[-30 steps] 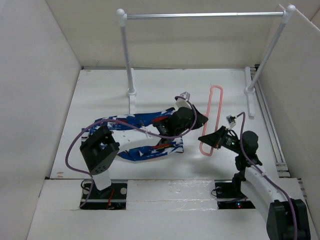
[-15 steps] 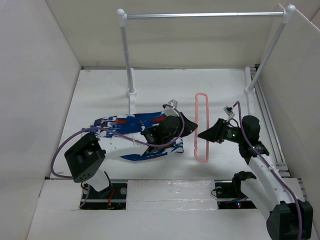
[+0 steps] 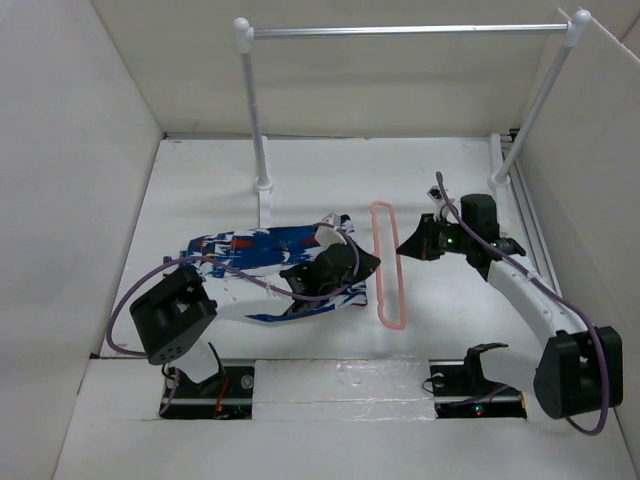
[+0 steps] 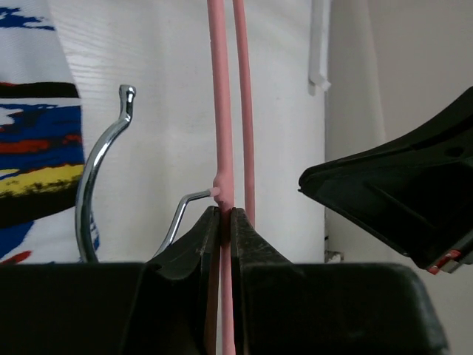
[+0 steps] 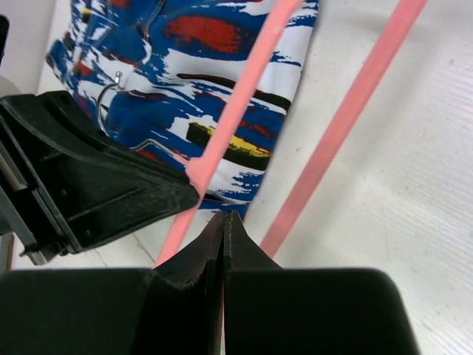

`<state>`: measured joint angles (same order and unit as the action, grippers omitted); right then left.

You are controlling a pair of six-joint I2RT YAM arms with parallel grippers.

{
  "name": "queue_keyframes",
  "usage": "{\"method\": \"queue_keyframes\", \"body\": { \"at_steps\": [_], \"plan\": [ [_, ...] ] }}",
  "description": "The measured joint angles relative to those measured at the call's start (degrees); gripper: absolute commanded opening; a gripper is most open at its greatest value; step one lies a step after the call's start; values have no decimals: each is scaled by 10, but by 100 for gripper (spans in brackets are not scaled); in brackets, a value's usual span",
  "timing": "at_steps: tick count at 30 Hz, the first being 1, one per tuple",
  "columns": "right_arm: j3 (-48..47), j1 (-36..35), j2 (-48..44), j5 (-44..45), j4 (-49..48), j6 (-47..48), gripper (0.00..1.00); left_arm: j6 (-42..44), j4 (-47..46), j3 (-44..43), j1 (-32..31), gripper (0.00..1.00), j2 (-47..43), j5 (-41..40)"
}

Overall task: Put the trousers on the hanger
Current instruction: Place trousers on hanger

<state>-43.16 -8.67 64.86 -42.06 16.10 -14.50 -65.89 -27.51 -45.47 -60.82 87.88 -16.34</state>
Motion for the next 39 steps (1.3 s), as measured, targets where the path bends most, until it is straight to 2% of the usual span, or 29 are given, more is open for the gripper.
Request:
{"method": "queue_keyframes", "body": {
  "at_steps": [8, 14, 15, 17, 21, 25, 27, 29, 31, 32, 33, 34, 35, 39],
  "plan": [
    [-32, -101, 122, 74, -38, 16, 0, -17, 31, 8, 1, 0, 30, -36],
    [-52, -143, 223, 117, -75, 14, 3, -18, 49, 11, 7, 0, 38, -59],
    [-62, -150, 242, 125, -79, 14, 5, -16, 51, 12, 10, 0, 39, -63],
    [-73, -160, 271, 140, -96, 10, 16, -11, 55, 13, 17, 0, 41, -69],
    [-77, -175, 301, 156, -123, -2, 26, 2, 69, 13, 24, 0, 48, -81],
    [-89, -184, 330, 178, -141, -9, 48, 14, 79, 13, 26, 0, 55, -86],
    [-89, -189, 336, 185, -146, -15, 54, 20, 80, 13, 28, 0, 59, -86],
    [-89, -194, 339, 191, -151, -20, 55, 22, 81, 16, 28, 0, 63, -89],
    [-89, -197, 343, 193, -157, -24, 54, 24, 81, 17, 28, 0, 64, -90],
    [-89, -199, 346, 193, -163, -29, 49, 26, 81, 17, 28, 0, 65, -92],
    [-89, -199, 350, 192, -170, -32, 39, 28, 83, 17, 28, 0, 65, -95],
    [-88, -200, 353, 190, -177, -36, 11, 31, 84, 17, 28, 0, 66, -96],
    [-87, -201, 356, 187, -186, -42, 2, 33, 85, 17, 29, 0, 67, -98],
    [-61, -198, 354, 174, -227, -64, 0, 44, 85, 16, 32, 0, 68, -99]
  ]
}}
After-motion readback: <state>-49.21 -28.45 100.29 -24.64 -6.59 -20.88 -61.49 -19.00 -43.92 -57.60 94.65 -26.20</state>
